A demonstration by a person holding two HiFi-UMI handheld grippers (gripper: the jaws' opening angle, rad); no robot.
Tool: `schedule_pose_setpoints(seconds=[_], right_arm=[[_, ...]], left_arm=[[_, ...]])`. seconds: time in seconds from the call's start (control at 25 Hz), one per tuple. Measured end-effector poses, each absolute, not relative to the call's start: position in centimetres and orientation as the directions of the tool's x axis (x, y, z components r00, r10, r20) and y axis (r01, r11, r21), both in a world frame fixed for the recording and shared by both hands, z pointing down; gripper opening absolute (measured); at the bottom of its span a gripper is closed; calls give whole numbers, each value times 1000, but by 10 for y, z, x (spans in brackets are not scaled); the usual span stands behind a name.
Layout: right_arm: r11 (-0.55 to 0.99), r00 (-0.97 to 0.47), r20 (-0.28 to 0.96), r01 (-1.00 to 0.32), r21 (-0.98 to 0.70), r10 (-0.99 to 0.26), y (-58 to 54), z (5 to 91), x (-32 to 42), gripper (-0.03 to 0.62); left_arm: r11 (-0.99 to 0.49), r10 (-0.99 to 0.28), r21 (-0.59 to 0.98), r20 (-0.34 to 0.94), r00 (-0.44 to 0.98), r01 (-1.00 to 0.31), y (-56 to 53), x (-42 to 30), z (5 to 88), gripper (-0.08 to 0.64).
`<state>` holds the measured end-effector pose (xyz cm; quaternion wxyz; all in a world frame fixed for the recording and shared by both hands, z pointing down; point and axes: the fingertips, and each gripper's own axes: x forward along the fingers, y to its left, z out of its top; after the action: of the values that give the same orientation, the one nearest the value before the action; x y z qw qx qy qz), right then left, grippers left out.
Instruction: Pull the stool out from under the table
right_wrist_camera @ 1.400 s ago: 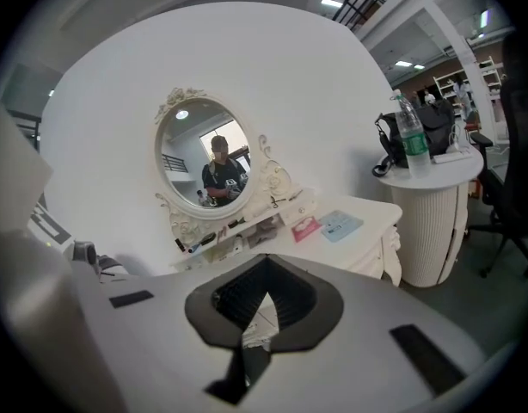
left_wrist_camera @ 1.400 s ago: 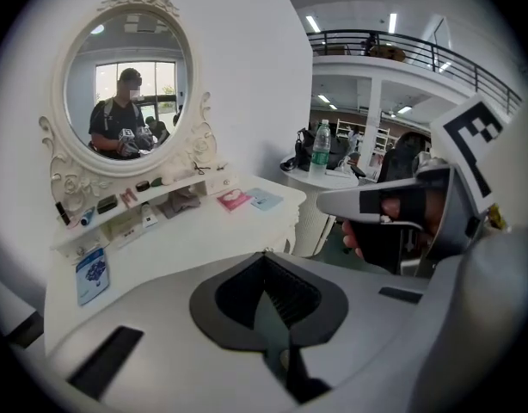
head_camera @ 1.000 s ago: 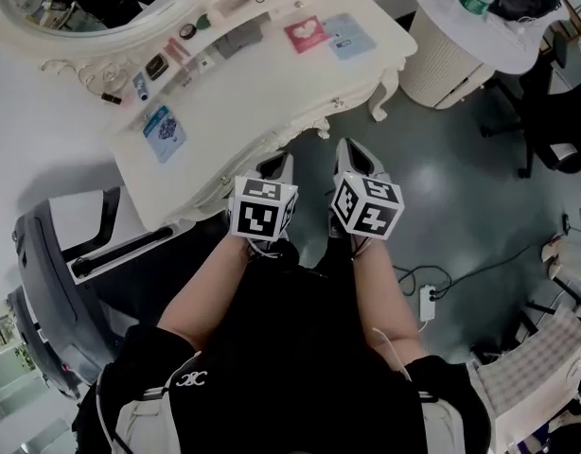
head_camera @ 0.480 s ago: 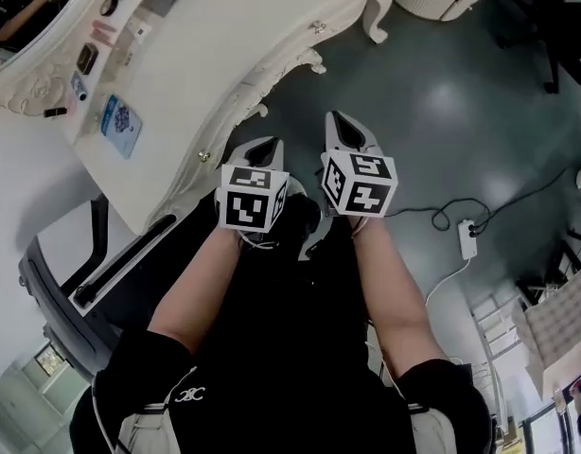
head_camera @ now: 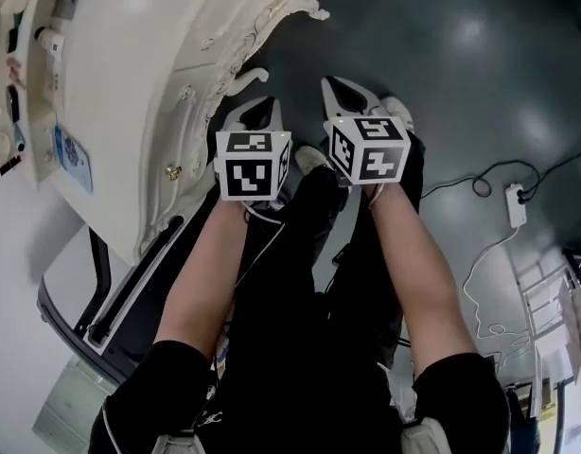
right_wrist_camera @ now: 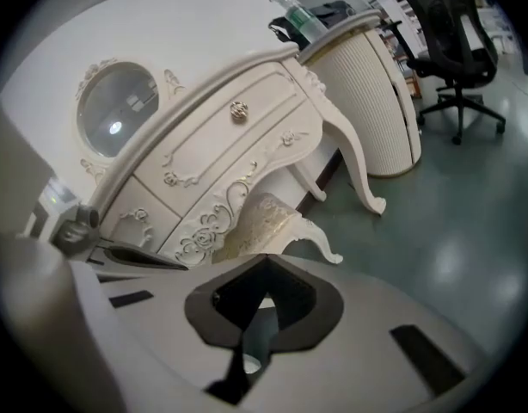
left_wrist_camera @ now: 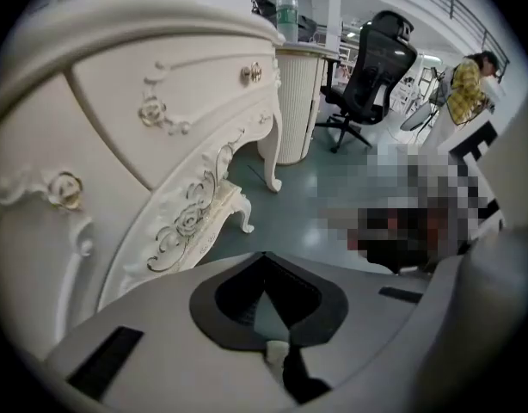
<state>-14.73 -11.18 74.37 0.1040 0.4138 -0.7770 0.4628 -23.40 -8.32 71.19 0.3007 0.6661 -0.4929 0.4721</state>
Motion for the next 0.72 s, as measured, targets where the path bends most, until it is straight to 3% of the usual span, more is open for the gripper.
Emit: schedule_pose_setpoints(seconds=[0.2, 0.48, 0.72], right_arm=[[113, -668, 515, -663, -740, -537, -117, 788, -157, 8], [144, -696, 501, -645, -750, -514, -139, 831, -191, 8], [136, -796, 402, -507, -851, -453, -157, 861, -250, 9]], left_arm=[[-328, -294, -70, 955, 31, -942, -85, -259, 770, 3], [-357, -218, -64, 976, 16, -932, -82, -275, 819, 3], [-394, -147, -73, 989, -16, -916, -62, -295, 837, 3]])
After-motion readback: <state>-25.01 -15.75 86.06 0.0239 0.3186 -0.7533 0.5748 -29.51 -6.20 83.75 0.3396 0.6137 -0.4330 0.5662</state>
